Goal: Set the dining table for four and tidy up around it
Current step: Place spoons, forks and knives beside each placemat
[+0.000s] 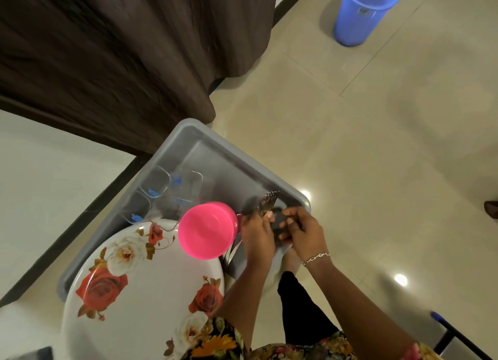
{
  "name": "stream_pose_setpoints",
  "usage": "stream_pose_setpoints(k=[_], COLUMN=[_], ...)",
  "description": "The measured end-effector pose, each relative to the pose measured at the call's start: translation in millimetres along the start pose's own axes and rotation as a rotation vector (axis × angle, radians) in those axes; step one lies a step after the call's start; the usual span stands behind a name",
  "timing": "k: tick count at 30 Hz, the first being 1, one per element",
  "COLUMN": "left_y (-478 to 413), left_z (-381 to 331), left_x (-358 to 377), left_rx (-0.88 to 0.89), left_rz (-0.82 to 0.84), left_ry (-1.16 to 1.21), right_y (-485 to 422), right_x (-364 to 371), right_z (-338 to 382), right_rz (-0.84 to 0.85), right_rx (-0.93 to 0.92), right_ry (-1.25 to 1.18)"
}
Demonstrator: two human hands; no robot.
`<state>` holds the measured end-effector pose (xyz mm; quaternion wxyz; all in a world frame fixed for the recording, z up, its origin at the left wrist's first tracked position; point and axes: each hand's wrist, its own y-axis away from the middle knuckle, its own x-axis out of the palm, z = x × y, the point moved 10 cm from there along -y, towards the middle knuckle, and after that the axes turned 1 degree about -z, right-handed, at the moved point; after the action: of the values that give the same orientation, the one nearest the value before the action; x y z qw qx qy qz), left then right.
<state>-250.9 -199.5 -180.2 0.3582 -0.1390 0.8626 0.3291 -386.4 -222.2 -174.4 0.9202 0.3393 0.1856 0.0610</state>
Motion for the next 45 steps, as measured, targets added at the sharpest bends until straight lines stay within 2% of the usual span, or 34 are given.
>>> stream_pose_setpoints(k=[4,10,14,18,23,32,35,40,45], left_y=[5.7,25.3,55.1,99.5,167.3,296.5,339.6,412.0,490.7], left_z=[-9.6,-14.2,-19.7,-10.2,10.0,-1.5,-4.3,0.6,13.0], left_x=[-33.3,-68.6,-99.9,-129.6,-165.7,-164.0,-149.0,-128.6,-96.8], left_rx=[0.009,-0.152,-0.133,-0.107,-0.064,-0.063,-0.053,-0.057,-0.051], left_rz=[-0.068,0.109,0.266,0.412,0.520,0.857,0.952,1.012,1.032], left_ry=[0.364,0.956,1.183,1.208,1.200,1.017,0.971,0.927,0.879], right_y=[9.0,39.8,93.0,168.7,270.2,401.2,436.8,499.6,562.1], right_x=[-6.3,2.5,15.0,22.7,27.5,-19.5,-49.8,-93.1,-119.8], right_z=[0.7,30.2,64.3,78.8,77.4,55.0,21.8,-46.9,-119.1], right_rz=[-0.032,-0.006,0.018,-0.072,-0.294,-0.594,-0.653,-0.715,-0.724], right_rx=[0.015,-0.097,-0.231,-0.333,-0.378,-0.329,-0.299,-0.260,-0.190], right_ry=[-0.099,-0.009,0.083,0.093,0.186,0.296,0.054,-0.436,-0.540])
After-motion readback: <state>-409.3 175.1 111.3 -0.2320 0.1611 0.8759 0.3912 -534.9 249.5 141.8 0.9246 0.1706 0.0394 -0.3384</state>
